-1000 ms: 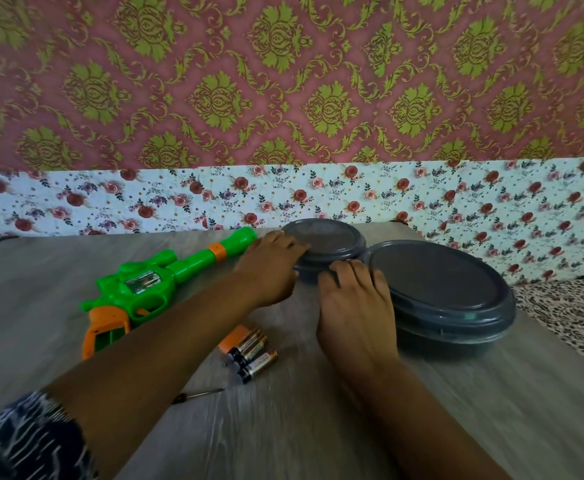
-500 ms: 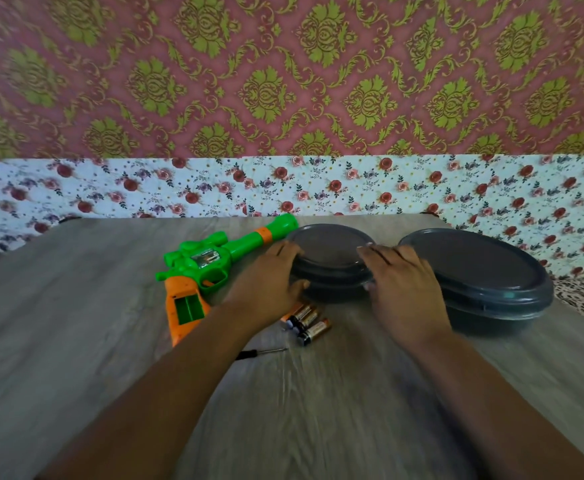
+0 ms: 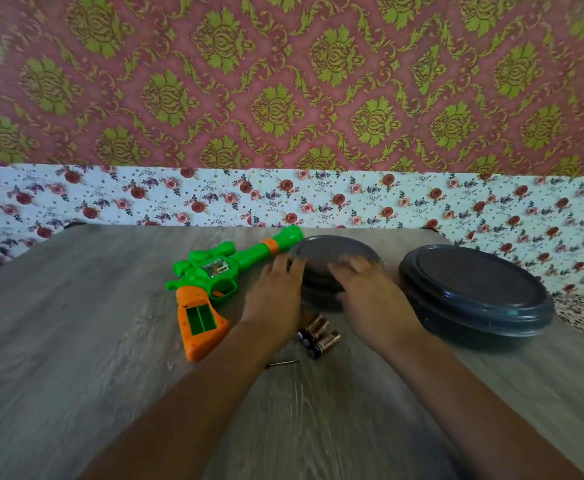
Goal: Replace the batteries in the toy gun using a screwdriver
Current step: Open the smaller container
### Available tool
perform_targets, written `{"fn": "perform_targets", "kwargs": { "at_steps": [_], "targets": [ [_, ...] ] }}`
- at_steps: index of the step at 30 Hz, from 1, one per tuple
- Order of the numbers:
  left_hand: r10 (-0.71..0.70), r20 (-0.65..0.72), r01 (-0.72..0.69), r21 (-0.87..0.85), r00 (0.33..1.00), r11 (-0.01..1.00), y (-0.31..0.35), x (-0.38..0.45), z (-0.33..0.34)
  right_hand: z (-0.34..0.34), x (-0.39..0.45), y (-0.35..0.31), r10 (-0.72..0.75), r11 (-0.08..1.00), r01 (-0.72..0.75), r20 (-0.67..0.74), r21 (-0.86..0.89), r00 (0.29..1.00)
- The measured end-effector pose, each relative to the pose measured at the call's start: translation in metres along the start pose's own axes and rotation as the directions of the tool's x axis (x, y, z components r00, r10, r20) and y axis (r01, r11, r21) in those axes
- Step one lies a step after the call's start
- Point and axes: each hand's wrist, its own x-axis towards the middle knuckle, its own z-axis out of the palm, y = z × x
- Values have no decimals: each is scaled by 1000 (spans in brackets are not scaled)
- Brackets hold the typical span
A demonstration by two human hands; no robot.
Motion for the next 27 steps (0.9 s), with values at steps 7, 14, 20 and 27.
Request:
{"fn": "perform_targets", "kwargs": {
  "at_steps": [7, 14, 20, 27],
  "targets": [
    [106, 32, -105, -44, 994, 994, 3, 6, 1, 2, 14, 18, 114, 993, -114, -24, 5, 993],
    [143, 40, -138, -96, 989, 986, -1, 7, 2, 13, 20, 15, 131, 983, -109, -144, 149, 981],
    [129, 78, -125, -53, 989, 991, 0, 6, 1, 14, 22, 18, 135, 990, -135, -17, 34, 991],
    [131, -8, -131, -47, 991, 990, 4, 0, 9, 21, 10, 20, 121, 986, -103, -135, 134, 983]
  ]
}}
